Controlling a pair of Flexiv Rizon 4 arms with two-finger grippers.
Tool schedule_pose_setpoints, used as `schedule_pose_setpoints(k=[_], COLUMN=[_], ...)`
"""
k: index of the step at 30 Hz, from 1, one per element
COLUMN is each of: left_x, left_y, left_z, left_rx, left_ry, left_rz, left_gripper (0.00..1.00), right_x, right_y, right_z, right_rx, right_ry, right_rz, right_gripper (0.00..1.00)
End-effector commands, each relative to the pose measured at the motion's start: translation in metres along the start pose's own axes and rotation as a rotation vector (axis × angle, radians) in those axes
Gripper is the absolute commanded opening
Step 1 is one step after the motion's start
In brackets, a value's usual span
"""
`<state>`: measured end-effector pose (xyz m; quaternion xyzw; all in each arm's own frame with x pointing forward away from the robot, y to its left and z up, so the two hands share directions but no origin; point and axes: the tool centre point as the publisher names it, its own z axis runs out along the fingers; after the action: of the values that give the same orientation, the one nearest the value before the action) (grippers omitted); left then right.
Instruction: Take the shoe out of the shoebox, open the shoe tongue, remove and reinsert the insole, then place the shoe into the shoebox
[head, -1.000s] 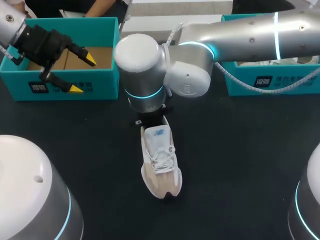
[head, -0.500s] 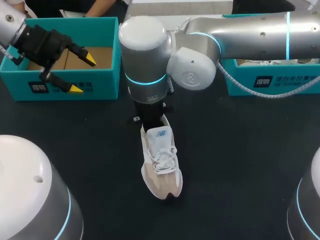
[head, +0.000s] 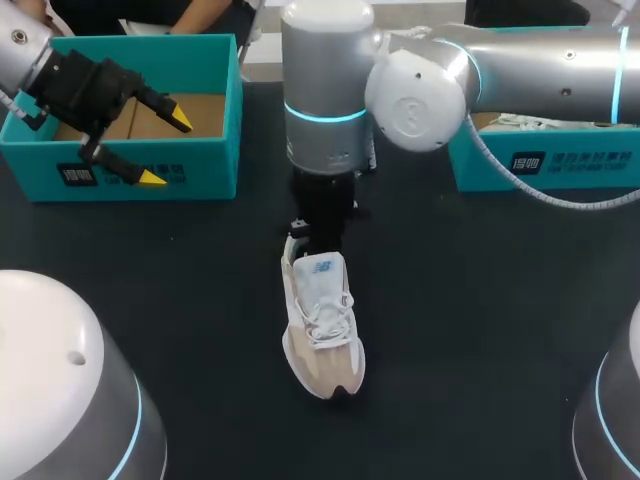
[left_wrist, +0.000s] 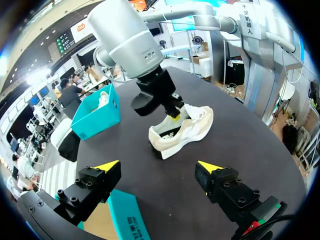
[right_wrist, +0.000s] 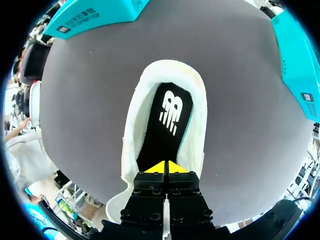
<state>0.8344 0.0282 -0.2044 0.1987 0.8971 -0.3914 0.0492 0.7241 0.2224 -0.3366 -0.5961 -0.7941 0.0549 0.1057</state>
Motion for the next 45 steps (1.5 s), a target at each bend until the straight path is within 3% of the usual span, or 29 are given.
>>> schedule_pose_setpoints(k=[1, 2, 3, 5, 6, 9, 11, 20, 32, 41, 45], left_x=[0.000, 0.000, 0.000, 0.000, 0.000, 0.000, 0.000, 0.000, 0.000, 0.000, 0.000], left_y=[-0.001, -0.001, -0.001, -0.001, -0.001, -0.001, -0.001, -0.001, -0.001, -0.001, -0.001], left_z=[0.000, 0.000, 0.000, 0.000, 0.000, 0.000, 0.000, 0.000, 0.000, 0.000, 0.000], left_rx=[-0.005, -0.005, -0.005, -0.005, -0.005, -0.005, -0.005, -0.005, -0.005, -0.005, -0.005], left_ry=[0.002, 0.002, 0.002, 0.002, 0.002, 0.002, 0.002, 0.002, 0.002, 0.002, 0.002], left_rz=[0.000, 0.000, 0.000, 0.000, 0.000, 0.000, 0.000, 0.000, 0.000, 0.000, 0.000], left_gripper=[1.00, 1.00, 1.00, 1.00, 1.00, 1.00, 1.00, 1.00, 1.00, 1.00, 1.00], right_x=[-0.002, -0.001, -0.001, 0.000, 0.001, 0.002, 0.003, 0.016, 0.018, 0.021, 0.023], right_y=[0.002, 0.002, 0.001, 0.001, 0.001, 0.000, 0.001, 0.009, 0.012, 0.009, -0.002], right_z=[0.003, 0.003, 0.003, 0.004, 0.005, 0.007, 0.009, 0.018, 0.018, 0.003, -0.015], right_rx=[0.071, 0.056, 0.053, 0.053, 0.048, 0.032, 0.032, 0.013, 0.024, 0.009, -0.016], right_ry=[0.030, 0.036, 0.042, 0.034, 0.039, 0.036, 0.036, 0.042, 0.038, 0.018, -0.027], right_rz=[-0.011, -0.004, -0.003, 0.000, 0.002, 0.010, 0.010, -0.003, -0.022, -0.017, 0.025], right_gripper=[0.09, 0.18, 0.35, 0.58, 0.76, 0.84, 0.99, 1.00, 1.00, 1.00, 1.00])
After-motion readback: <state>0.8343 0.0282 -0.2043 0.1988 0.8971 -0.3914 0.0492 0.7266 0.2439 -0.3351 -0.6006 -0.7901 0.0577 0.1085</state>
